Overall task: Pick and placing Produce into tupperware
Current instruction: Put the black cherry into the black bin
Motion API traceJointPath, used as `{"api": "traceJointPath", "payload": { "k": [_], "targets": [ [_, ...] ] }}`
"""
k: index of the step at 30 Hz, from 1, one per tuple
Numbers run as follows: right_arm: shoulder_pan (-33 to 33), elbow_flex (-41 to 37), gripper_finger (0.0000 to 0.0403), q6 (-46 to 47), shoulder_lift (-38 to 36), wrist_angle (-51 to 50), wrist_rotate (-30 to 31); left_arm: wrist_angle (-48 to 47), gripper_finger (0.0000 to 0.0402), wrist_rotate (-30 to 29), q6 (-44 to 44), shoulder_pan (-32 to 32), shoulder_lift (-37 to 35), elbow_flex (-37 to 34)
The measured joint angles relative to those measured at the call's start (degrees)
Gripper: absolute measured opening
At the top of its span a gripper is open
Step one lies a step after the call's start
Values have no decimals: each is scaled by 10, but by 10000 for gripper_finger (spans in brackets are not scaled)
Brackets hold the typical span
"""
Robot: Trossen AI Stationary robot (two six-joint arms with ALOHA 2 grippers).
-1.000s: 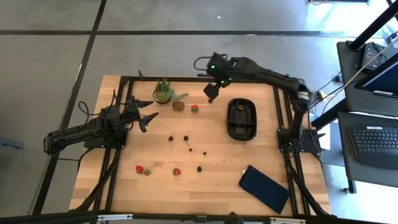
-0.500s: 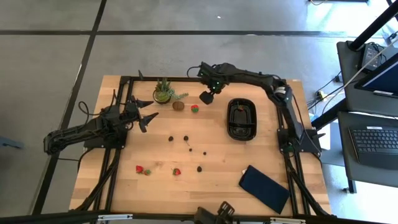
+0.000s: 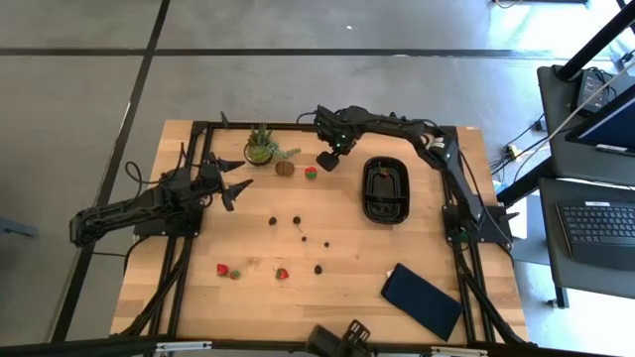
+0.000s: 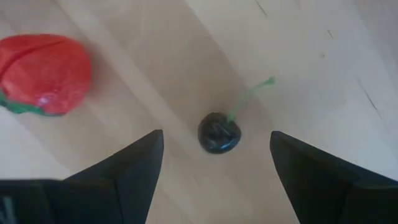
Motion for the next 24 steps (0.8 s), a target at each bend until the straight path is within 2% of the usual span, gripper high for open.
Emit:
{"api": "traceJointPath", "payload": {
  "k": [24],
  "targets": [
    [-9,0,296,2,23,13,-12,0,302,0,0,0,0,0]
  ]
}}
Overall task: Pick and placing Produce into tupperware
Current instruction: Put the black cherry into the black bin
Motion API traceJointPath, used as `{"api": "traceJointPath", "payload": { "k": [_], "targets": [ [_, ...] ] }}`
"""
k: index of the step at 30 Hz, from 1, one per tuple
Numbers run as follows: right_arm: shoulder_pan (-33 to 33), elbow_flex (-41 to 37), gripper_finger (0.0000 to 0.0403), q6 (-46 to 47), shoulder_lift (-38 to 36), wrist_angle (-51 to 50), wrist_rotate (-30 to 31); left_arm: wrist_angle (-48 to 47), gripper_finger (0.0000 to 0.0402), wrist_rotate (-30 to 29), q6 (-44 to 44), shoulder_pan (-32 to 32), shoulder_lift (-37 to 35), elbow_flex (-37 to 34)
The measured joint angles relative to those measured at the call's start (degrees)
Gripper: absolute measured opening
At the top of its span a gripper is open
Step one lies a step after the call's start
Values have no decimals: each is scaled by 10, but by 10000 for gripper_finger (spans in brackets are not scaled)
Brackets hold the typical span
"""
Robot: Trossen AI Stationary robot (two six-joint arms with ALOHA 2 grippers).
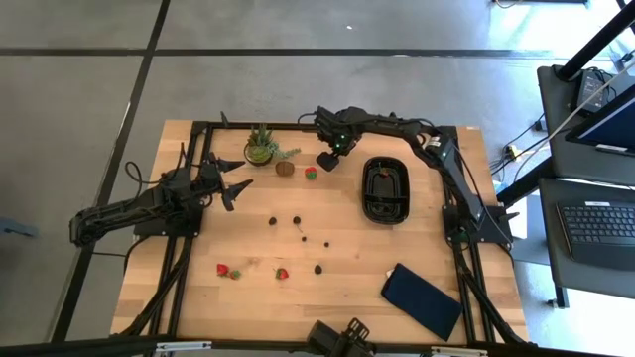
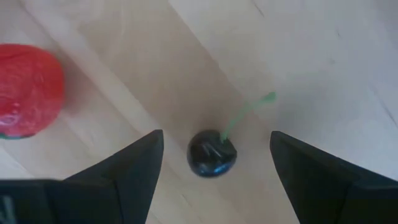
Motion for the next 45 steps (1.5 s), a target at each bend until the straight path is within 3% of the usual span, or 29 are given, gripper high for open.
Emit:
{"api": "traceJointPath", "payload": {
  "k": [6,20,45],
  "targets": [
    [0,0,291,0,0,-1,-1,0,302,0,0,0,0,0],
    [0,0,202,-1,0,-6,-2,0,302,0,0,0,0,0],
    [4,0,127,-4,0,-14,-3,0,302,0,0,0,0,0]
  ]
}}
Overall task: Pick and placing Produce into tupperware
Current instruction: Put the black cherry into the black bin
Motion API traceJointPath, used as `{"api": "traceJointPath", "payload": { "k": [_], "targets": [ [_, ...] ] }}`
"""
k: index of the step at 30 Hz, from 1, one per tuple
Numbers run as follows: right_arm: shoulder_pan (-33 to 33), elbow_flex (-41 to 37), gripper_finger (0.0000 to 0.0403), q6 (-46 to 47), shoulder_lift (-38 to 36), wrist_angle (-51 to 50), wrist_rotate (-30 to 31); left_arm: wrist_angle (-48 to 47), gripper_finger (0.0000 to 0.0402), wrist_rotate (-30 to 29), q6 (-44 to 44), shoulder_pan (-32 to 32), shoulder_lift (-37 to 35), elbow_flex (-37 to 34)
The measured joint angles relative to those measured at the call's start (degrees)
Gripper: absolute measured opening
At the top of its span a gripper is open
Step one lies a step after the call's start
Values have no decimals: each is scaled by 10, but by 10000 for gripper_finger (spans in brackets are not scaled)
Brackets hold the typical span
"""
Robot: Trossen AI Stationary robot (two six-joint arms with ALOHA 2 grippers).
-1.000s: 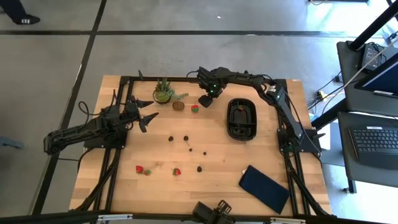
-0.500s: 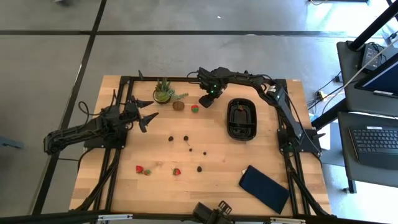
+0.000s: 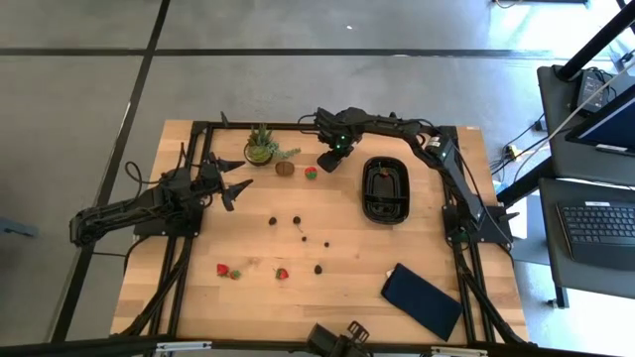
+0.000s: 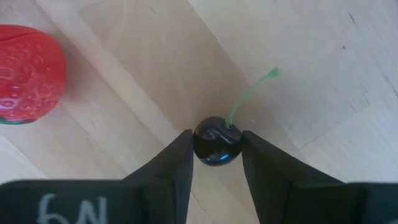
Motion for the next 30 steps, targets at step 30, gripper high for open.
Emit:
{"api": "traceJointPath", "payload": {
  "k": [30],
  "targets": [
    [5,100,131,2,-6,-166,-3,0,302,0,0,0,0,0]
  ]
}}
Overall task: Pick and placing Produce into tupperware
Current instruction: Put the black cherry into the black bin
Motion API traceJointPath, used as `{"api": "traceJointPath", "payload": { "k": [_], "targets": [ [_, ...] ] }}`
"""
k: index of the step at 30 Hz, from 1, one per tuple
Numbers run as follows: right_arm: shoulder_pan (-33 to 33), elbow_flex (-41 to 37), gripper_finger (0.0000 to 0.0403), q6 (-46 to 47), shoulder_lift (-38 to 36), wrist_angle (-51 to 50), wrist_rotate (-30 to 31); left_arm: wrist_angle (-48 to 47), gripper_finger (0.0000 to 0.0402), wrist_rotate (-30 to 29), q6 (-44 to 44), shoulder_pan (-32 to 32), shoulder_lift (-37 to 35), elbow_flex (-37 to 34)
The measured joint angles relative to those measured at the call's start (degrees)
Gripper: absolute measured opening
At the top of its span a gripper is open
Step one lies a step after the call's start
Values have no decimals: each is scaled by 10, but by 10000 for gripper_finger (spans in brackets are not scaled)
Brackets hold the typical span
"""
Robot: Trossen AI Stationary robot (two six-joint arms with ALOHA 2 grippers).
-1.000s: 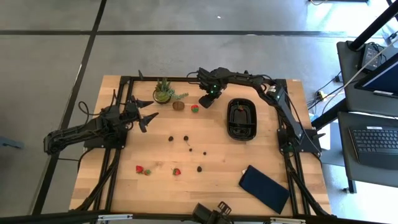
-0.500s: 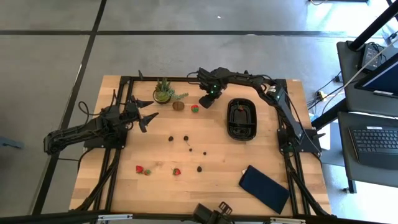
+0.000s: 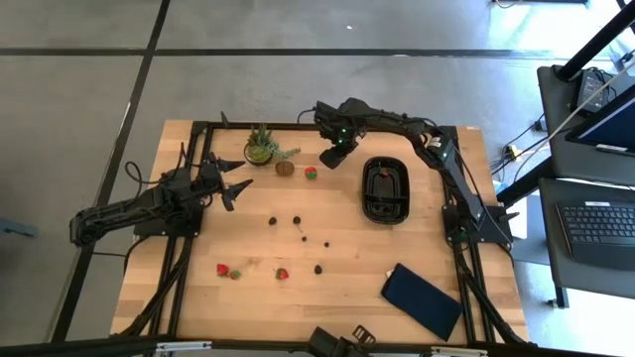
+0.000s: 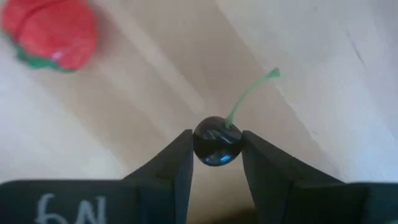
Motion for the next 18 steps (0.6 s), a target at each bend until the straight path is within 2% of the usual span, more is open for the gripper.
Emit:
{"api": "traceJointPath", "payload": {
  "k": [5,9,14,18],
  "targets": [
    [9,50,131,0,0,-102,-1,0,302,0,0,0,0,0],
    [22,40,131,0,-24,-139,-1,0,302,0,0,0,0,0],
    [34,-26,131,5,-90,-149,25,0,302,0,0,0,0,0],
    [35,-129,131,33,-174,-112,38,0,302,0,0,0,0,0]
  ]
}}
